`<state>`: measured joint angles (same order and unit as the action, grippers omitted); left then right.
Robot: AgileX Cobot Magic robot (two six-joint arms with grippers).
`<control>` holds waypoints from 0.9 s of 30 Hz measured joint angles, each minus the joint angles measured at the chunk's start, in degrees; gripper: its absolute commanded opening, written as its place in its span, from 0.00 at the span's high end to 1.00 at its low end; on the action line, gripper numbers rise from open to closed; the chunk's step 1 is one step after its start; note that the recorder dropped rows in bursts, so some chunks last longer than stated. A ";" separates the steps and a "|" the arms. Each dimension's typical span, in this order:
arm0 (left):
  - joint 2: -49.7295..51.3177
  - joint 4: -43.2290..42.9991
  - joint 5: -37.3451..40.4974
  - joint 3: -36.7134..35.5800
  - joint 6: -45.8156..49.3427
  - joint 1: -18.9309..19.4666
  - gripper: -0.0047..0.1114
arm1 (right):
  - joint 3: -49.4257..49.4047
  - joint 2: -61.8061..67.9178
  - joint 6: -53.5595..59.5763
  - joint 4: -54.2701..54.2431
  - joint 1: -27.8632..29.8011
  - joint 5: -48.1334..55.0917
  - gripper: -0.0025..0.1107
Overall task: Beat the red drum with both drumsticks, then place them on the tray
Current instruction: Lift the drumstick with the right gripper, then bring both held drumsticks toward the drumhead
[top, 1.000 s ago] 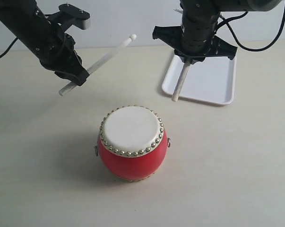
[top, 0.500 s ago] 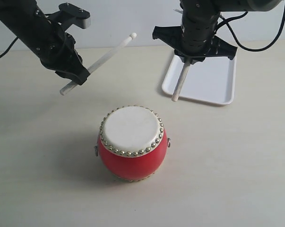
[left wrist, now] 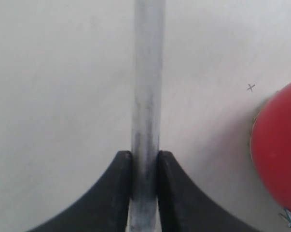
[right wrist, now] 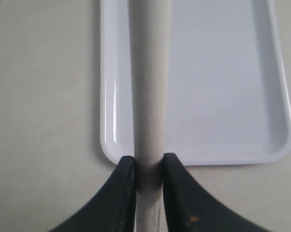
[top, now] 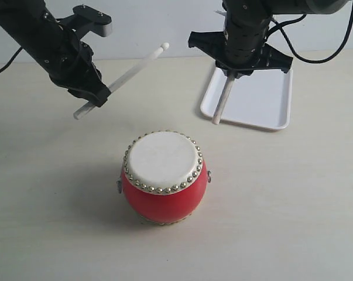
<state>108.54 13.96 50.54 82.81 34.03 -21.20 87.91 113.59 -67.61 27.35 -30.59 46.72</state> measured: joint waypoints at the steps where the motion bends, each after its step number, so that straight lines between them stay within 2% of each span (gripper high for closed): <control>1: 0.00 0.04 0.12 0.00 0.00 0.00 0.96 | 0.00 0.00 0.00 0.82 0.00 0.00 0.98; 2: 0.00 0.13 0.09 0.00 0.00 0.00 0.96 | 0.00 0.00 1.30 2.94 0.00 0.00 0.98; 4: 0.00 0.26 0.14 0.00 0.00 0.00 0.96 | 0.00 0.00 10.98 4.80 0.00 -1.08 0.98; 7: 0.00 0.40 0.58 0.00 0.00 0.00 0.96 | 0.00 0.00 38.10 3.91 0.00 0.83 0.98; 11: 0.00 0.44 3.22 0.00 -1.00 0.00 0.96 | 0.00 -1.13 63.38 0.07 0.80 9.47 0.98; 13: -0.10 0.44 4.04 0.00 -1.80 0.00 0.96 | -0.10 -2.76 71.58 -2.76 2.17 11.55 0.98; 17: -1.71 0.28 6.13 -0.03 -3.44 0.00 0.96 | -0.10 -7.60 78.88 -9.89 7.26 11.03 0.98; 20: -3.28 0.06 7.72 -0.03 -4.05 0.00 0.96 | -0.10 -12.32 88.40 -17.64 10.83 14.19 0.98; 23: -4.85 -0.26 8.71 -0.03 -5.47 -0.38 0.96 | -0.10 -15.55 97.09 -24.01 11.76 20.49 0.98; 27: -6.80 -5.27 11.37 -0.03 -8.35 -3.12 0.96 | -0.10 -17.52 102.91 -28.01 11.76 22.79 0.98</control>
<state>101.75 8.69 61.91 82.77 25.68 -24.32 87.81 96.07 35.30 -0.66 -18.83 69.50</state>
